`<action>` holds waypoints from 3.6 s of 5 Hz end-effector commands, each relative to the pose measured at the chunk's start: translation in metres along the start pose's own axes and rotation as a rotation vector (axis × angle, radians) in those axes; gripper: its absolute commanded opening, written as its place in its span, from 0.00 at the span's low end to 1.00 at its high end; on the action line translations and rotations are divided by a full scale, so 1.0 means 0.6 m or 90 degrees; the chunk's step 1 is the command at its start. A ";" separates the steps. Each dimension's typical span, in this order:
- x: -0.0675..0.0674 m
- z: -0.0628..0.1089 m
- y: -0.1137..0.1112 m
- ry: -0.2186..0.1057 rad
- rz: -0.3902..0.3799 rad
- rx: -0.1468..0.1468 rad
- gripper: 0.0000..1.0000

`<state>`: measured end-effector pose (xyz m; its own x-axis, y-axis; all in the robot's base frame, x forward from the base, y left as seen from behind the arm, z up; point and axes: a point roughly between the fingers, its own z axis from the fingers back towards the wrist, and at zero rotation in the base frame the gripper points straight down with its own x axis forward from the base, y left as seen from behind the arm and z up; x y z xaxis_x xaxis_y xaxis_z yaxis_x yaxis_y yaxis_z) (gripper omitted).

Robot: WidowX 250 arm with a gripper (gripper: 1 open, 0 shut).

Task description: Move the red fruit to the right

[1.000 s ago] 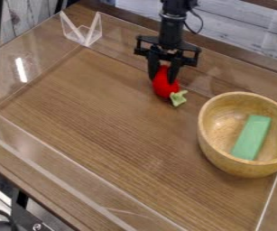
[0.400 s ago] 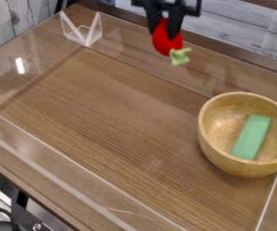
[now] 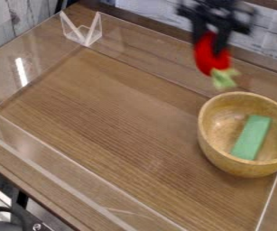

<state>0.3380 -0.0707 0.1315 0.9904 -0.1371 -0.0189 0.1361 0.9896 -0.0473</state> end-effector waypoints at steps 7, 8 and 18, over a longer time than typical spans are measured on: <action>-0.050 -0.111 0.030 -0.014 -0.112 -0.011 0.00; -0.054 -0.115 0.001 -0.017 -0.058 -0.011 0.00; -0.064 -0.061 -0.029 -0.043 -0.044 -0.026 1.00</action>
<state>0.2934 -0.0844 0.0799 0.9784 -0.2068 -0.0004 0.2060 0.9747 -0.0872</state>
